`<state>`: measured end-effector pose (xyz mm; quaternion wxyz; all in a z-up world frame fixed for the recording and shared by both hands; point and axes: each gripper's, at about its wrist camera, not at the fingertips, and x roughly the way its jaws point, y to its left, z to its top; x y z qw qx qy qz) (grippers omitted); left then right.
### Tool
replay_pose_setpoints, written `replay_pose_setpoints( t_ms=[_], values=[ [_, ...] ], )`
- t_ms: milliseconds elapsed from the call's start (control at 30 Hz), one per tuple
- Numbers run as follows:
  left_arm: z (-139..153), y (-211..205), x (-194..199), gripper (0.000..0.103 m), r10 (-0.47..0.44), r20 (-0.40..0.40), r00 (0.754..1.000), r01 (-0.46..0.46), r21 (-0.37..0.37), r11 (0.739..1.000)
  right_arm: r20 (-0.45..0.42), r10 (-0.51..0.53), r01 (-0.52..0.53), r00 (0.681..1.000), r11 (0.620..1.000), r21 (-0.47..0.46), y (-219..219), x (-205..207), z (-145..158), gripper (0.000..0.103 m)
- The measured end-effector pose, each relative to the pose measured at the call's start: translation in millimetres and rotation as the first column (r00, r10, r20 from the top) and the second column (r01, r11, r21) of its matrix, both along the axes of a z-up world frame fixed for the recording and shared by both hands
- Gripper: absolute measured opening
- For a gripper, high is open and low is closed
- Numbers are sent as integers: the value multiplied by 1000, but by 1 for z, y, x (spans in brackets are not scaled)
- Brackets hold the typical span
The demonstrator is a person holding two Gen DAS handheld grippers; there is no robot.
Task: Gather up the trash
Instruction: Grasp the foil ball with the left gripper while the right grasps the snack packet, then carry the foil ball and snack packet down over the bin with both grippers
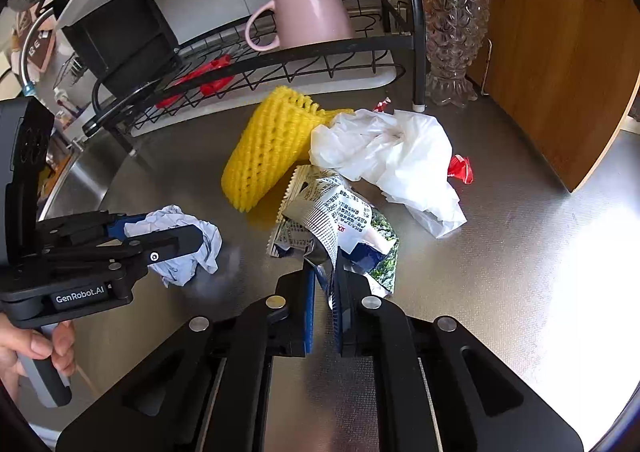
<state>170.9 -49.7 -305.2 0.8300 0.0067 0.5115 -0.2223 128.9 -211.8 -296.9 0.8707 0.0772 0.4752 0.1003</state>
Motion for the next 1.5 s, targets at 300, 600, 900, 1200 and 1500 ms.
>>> replay_pose_setpoints(
  t_ms=[300, 600, 900, 1200, 1500],
  values=[
    [23, 8, -57, 40, 6, 37, 999, -6, -12, 1000, 28, 21, -21, 999, 1000, 18, -4, -58, 19, 2],
    [28, 23, -146, 40, 39, 43, 998, -38, -20, 999, 44, 48, -50, 998, 998, 28, -1, -130, 34, 2],
    [13, 35, -240, 40, 56, 22, 998, -56, -28, 998, 19, 90, -91, 996, 994, 57, 5, -212, 26, 2],
    [-49, 49, -294, 41, 74, -100, 992, -75, -8, 997, -74, 106, -101, 992, 993, 69, 16, -266, -14, 2],
    [-136, 48, -311, 41, 69, -212, 975, -66, 22, 998, -259, 37, -21, 965, 998, 66, 21, -278, -100, 2]
  ],
)
